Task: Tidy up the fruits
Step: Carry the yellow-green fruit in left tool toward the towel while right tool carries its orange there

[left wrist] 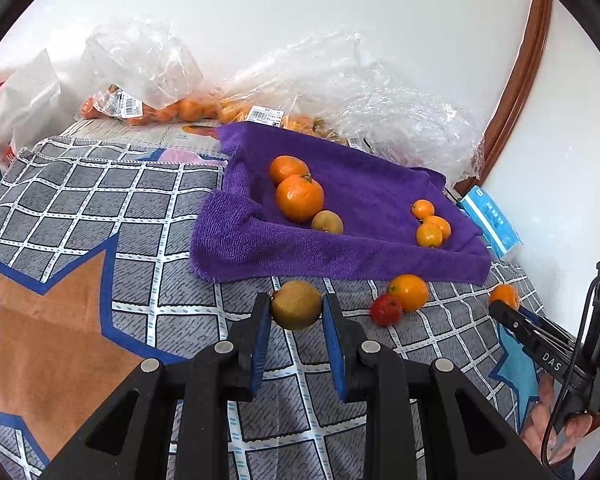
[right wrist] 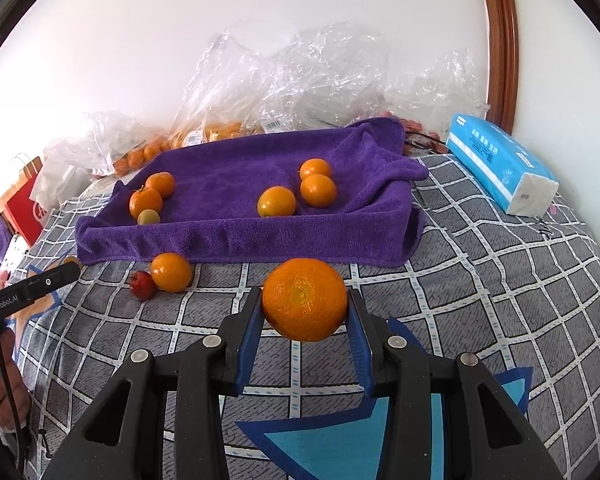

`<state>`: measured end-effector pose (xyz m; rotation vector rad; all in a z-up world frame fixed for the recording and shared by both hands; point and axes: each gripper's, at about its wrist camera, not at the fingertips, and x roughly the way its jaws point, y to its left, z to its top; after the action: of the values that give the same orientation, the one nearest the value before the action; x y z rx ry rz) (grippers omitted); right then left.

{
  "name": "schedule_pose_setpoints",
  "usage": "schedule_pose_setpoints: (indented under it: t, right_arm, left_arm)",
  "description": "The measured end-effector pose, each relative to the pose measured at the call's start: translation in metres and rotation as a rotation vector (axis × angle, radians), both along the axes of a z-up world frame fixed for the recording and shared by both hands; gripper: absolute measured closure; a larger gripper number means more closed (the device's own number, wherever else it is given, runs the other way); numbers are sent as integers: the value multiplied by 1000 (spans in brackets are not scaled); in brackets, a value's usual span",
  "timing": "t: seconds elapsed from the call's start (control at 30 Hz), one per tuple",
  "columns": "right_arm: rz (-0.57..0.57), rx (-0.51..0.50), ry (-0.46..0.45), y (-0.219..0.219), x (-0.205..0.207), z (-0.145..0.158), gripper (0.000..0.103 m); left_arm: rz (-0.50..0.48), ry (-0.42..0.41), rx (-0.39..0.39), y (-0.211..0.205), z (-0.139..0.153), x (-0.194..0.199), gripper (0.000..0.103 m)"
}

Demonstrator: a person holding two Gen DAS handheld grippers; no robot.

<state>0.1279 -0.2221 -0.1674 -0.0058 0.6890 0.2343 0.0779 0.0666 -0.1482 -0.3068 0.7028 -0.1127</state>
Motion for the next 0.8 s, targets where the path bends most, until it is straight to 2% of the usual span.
schedule_pose_setpoints:
  t: [0.2,0.37,0.53,0.63,0.8]
  right_arm:
    - [0,2,14,0,2,-2,63]
    - [17,30,-10,-2,-2,1,63]
    - [-29,47,-24,-9,-5,4,63]
    - [-17,46,-36,-7,-10,7,63]
    - [36,21,-64,11,-17,26,63]
  left_arm:
    - [14,-48,-1,2,6,-6,78]
    - [16,-90,-22,5,12,-12,78]
    - [42,-127,22,3,19,-19,78]
    - [33,-89,37,1,27,-18,78]
    - [-6,-157,85,-7,58,-21,78]
